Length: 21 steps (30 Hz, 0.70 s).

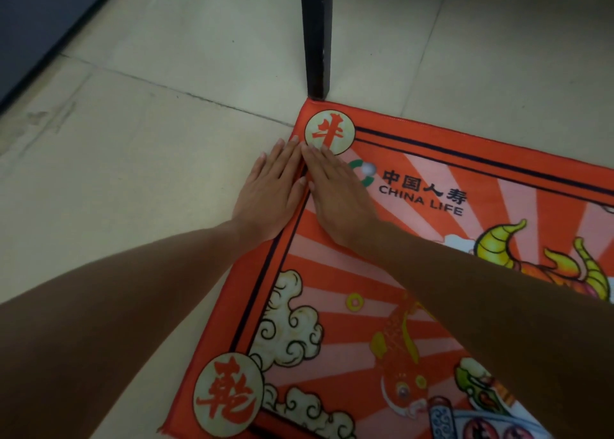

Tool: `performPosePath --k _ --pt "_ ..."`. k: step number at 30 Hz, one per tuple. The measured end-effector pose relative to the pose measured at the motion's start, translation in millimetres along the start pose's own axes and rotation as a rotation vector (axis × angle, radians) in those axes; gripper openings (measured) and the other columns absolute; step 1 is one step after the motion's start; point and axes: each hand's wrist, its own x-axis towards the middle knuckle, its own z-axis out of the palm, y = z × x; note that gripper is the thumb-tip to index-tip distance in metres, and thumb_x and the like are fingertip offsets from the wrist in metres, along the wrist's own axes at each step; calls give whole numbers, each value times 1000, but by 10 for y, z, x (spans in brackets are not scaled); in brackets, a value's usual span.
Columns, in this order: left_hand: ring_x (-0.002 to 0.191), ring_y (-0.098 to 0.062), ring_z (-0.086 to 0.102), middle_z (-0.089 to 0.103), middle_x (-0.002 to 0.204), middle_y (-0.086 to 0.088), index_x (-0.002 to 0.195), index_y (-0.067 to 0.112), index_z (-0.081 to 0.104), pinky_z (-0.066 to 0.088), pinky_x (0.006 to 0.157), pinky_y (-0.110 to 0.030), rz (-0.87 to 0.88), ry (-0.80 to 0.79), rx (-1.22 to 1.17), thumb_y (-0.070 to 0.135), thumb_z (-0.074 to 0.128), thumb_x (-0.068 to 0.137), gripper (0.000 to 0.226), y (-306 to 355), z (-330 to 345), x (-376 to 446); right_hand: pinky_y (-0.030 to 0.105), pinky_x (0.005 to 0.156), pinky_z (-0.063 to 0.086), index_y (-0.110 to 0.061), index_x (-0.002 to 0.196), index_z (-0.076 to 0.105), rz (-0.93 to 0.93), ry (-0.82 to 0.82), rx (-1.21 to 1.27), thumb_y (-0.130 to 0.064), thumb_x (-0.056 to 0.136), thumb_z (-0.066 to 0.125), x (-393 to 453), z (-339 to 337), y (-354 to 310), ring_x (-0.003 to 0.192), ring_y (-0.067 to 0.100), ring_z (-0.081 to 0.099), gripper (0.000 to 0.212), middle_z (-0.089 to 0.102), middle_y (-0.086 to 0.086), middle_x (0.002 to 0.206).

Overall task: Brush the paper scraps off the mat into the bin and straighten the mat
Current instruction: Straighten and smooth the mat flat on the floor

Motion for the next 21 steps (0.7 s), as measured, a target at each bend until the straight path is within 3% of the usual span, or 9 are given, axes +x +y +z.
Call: performPosePath --k 7,15,21 --pt "151 -8 -6 0 166 4 157 22 1 3 124 -35 3 -9 -23 47 12 104 60 10 11 -2 32 122 3 -9 154 10 26 11 -36 -18 104 29 -23 -61 22 149 18 5 54 11 6 161" --pt "152 -11 -4 2 166 1 158 18 5 1 123 -32 -7 -14 -76 41 22 107 59 85 -2 168 35 122 -2 -16 155 -4 144 -98 -118 -35 105 20 160 -149 198 148 17 -13 59 -10 1 162" --pt "152 -18 -3 0 166 -6 157 12 4 3 124 -35 -72 -45 -77 33 21 108 56 172 -53 668 37 121 -3 -18 155 -5 110 -111 -180 -41 103 18 178 -166 336 148 18 -15 61 -12 2 161"
